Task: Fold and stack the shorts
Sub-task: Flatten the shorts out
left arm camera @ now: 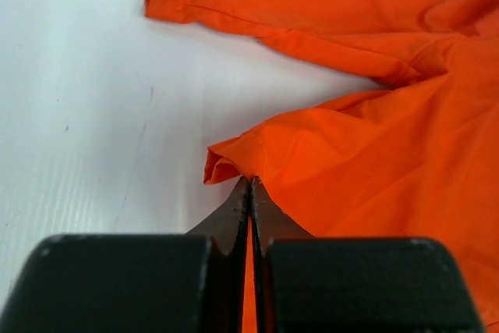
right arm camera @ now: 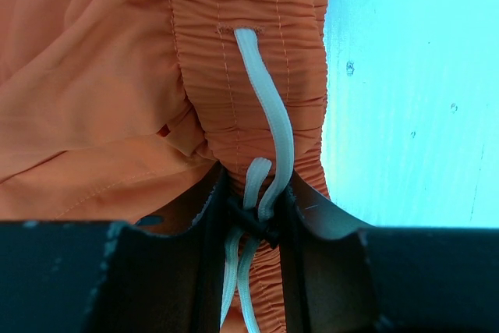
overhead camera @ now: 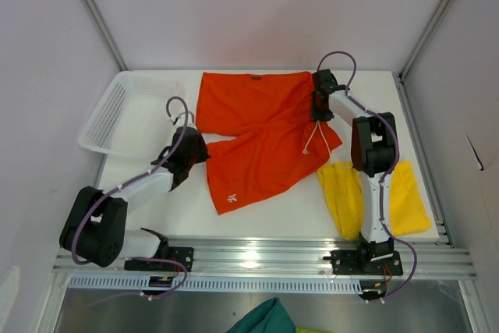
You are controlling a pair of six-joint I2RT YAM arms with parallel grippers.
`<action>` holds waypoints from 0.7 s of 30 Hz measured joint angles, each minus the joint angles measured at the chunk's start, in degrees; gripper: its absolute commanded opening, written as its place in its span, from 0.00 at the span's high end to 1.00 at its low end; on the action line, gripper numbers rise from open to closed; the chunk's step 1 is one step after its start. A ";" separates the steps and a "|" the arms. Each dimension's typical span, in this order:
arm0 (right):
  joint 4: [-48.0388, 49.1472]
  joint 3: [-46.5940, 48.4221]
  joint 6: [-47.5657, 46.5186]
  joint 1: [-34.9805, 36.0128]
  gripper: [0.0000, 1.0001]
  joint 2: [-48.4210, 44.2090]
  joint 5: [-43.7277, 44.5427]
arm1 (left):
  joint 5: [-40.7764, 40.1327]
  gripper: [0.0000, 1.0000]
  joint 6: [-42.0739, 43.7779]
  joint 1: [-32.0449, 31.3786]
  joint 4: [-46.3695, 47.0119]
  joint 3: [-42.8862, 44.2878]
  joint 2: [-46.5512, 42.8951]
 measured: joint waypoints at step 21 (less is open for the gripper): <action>0.00 -0.04 0.00 -0.42 0.75 -0.07 -1.05 | -14.60 0.88 -0.87 -4.72 -20.04 10.51 10.88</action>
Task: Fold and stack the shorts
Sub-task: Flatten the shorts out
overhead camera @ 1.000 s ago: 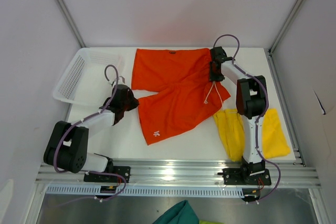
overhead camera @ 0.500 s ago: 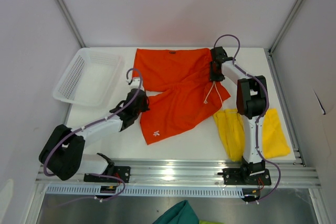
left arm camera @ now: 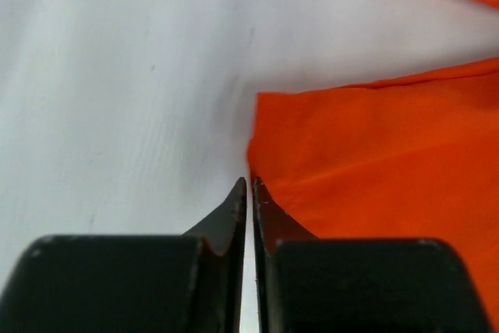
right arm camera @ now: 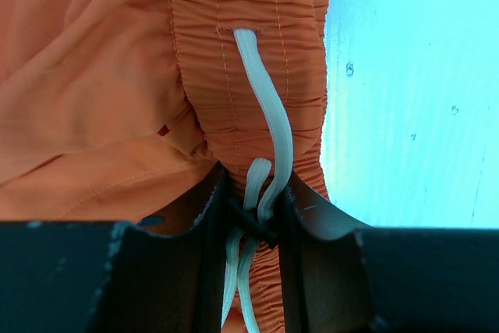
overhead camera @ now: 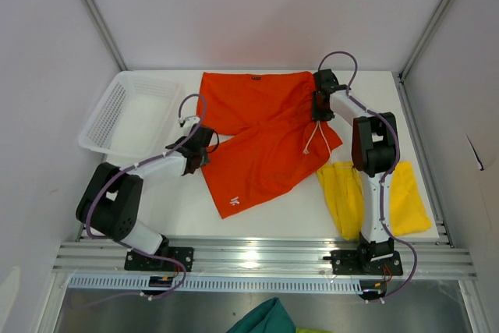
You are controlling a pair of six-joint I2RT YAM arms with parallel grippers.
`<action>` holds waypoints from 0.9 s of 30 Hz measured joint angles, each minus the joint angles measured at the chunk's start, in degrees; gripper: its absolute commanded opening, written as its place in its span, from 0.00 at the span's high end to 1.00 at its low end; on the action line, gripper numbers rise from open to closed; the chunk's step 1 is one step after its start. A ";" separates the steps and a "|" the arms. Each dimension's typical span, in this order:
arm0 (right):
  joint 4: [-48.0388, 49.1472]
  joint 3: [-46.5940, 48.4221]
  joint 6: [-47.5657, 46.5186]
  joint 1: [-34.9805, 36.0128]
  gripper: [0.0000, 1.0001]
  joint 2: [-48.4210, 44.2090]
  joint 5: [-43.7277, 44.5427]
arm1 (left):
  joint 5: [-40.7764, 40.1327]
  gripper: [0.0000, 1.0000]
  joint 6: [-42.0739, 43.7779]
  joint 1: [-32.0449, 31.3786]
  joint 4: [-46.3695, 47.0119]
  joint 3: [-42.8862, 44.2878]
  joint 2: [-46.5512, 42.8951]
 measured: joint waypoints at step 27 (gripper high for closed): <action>0.11 -0.11 0.00 -0.07 0.74 -0.04 -0.11 | 41.07 0.11 -9.77 17.18 22.99 -13.66 -3.87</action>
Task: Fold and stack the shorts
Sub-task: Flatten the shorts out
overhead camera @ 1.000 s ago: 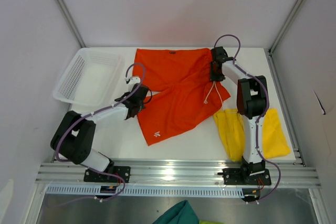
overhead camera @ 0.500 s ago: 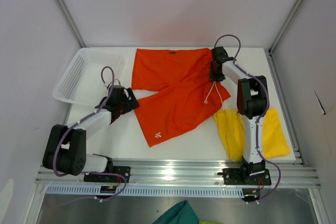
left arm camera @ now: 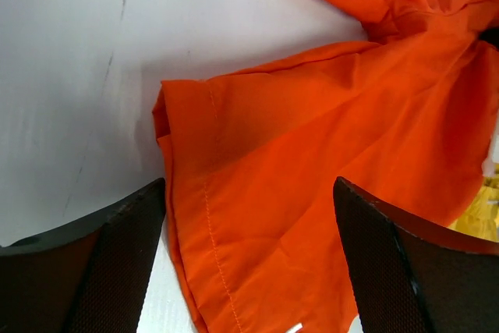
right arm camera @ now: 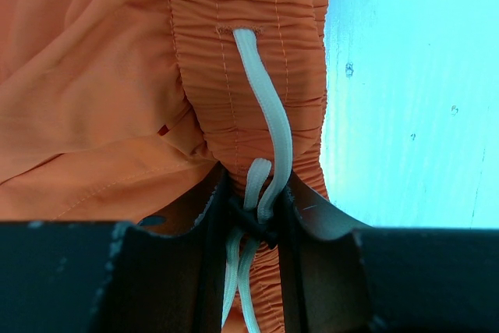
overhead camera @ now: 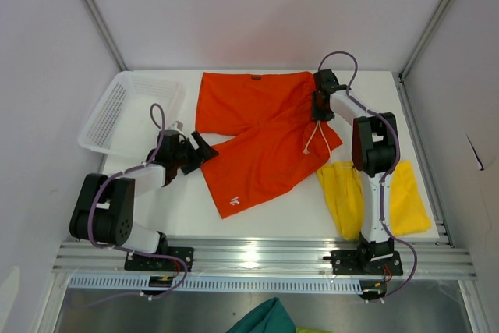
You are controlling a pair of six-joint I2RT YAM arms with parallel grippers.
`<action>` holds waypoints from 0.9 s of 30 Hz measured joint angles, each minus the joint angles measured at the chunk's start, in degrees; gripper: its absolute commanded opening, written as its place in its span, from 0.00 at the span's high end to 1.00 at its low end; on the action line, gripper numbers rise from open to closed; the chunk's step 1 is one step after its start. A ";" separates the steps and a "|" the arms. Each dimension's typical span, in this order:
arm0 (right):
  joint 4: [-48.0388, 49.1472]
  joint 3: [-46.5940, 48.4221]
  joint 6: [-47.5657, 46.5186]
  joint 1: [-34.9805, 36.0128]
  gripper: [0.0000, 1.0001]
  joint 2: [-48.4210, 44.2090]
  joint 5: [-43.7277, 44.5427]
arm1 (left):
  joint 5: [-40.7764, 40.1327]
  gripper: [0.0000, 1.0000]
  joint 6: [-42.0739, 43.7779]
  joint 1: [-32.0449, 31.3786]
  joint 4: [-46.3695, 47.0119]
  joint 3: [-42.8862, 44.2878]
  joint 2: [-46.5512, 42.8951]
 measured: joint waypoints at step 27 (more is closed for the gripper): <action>1.18 -1.25 -0.02 -1.20 0.75 -0.74 -3.41 | 17.05 0.29 -10.67 5.92 29.35 4.02 20.11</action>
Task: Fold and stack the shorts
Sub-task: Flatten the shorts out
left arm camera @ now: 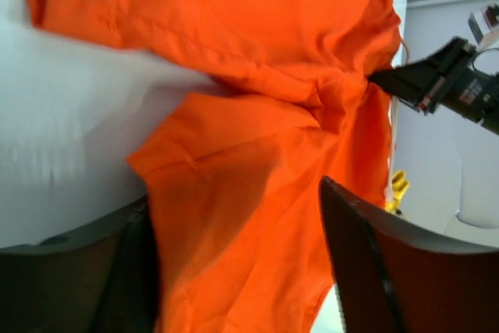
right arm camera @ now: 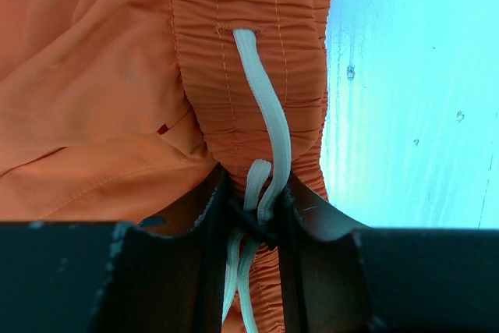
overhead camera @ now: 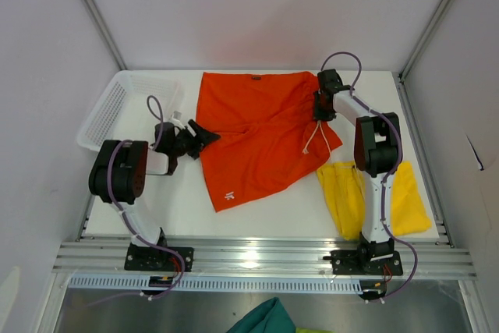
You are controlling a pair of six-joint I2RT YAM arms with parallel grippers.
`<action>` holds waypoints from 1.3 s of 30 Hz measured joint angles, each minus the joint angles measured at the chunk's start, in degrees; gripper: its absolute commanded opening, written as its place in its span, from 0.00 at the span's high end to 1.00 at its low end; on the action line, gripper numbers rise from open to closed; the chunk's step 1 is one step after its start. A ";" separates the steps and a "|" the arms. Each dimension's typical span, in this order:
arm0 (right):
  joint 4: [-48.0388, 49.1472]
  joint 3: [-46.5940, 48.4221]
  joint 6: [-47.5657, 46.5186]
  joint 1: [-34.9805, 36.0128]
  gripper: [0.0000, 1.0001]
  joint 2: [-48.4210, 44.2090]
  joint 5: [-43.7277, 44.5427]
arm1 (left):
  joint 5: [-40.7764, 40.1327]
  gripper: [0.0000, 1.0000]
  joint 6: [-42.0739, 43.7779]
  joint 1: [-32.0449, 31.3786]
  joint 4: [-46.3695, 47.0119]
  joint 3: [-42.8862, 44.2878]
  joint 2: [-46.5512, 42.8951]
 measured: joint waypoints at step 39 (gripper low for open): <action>0.76 -1.40 2.34 0.70 0.84 -0.87 -0.81 | -31.12 1.00 10.86 -4.13 -20.44 6.01 -9.27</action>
